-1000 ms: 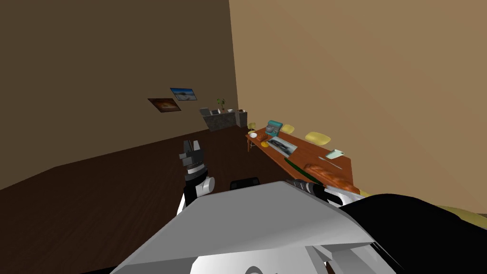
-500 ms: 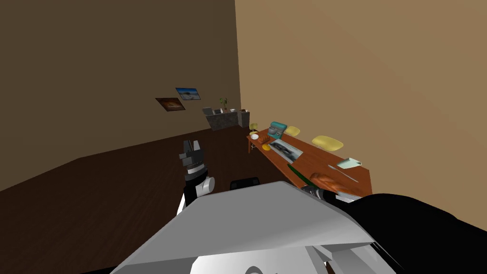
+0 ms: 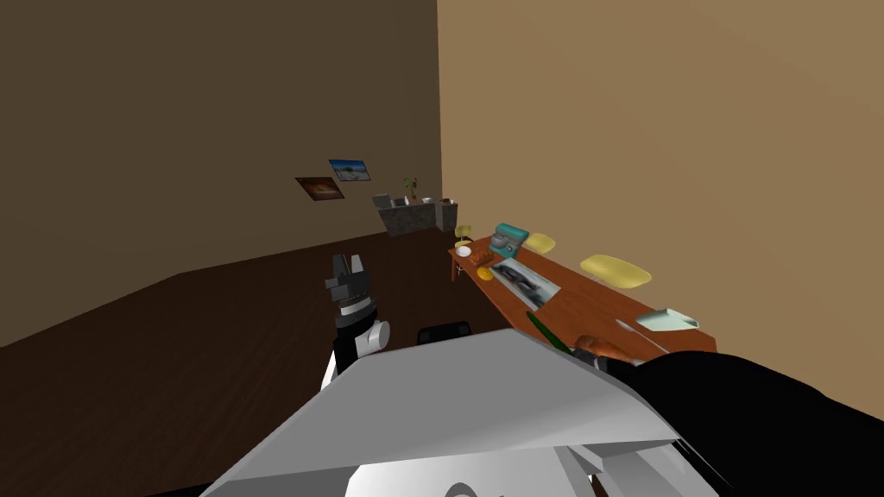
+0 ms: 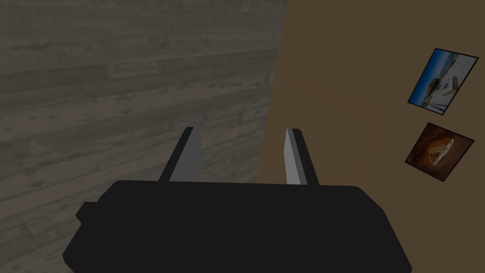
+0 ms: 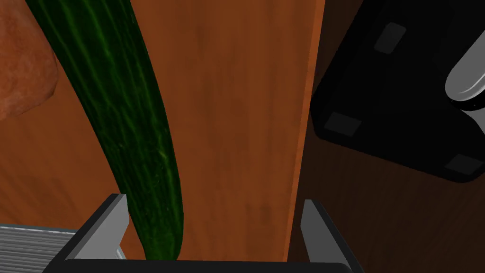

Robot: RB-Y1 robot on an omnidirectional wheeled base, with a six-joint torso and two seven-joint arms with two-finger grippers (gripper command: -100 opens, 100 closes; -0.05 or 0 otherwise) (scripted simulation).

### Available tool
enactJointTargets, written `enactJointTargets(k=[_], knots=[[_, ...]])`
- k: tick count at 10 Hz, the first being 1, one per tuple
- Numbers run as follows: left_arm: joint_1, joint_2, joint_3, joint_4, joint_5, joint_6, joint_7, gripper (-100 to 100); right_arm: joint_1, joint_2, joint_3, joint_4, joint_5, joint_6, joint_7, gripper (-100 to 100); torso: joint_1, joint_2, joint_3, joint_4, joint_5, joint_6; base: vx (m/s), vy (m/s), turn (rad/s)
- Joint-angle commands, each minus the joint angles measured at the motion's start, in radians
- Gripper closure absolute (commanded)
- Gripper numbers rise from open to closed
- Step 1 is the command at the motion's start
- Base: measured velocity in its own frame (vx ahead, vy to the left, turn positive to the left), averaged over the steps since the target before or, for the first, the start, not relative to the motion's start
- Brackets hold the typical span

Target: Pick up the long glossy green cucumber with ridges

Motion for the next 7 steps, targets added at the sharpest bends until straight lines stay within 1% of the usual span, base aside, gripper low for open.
enactJointTargets(k=[1,2,4,5,7], knots=[[0.000,0.000,0.000,0.000,0.000,0.000,0.000,0,-0.002,-0.005,0.018,0.005,0.011,0.005,0.029,-100,0.000,0.000,0.000,0.000,0.000,0.000,0.105,-0.137,0.081],[0.000,0.000,0.000,0.000,0.000,0.000,0.000,0,0.005,-0.002,0.036,0.013,0.029,0.009,0.066,-100,0.001,0.000,0.000,0.000,0.000,0.000,0.086,-0.135,0.095],[0.000,0.000,0.000,0.000,0.000,0.000,0.000,0,0.015,0.025,0.074,0.018,0.065,0.013,0.125,-100,-0.001,0.000,0.000,0.000,-0.001,0.000,0.105,-0.189,0.171],[0.000,0.000,0.000,0.000,0.000,0.000,0.000,0,0.015,0.025,0.074,0.018,0.065,0.013,0.129,-100,-0.003,0.000,0.000,0.000,-0.001,0.000,0.058,-0.147,0.069],[0.000,0.000,0.000,0.000,0.000,0.000,0.000,0,0.016,0.070,0.108,0.014,0.094,0.015,0.174,-100,0.003,0.003,0.001,0.001,0.000,0.001,0.053,-0.112,0.097]])
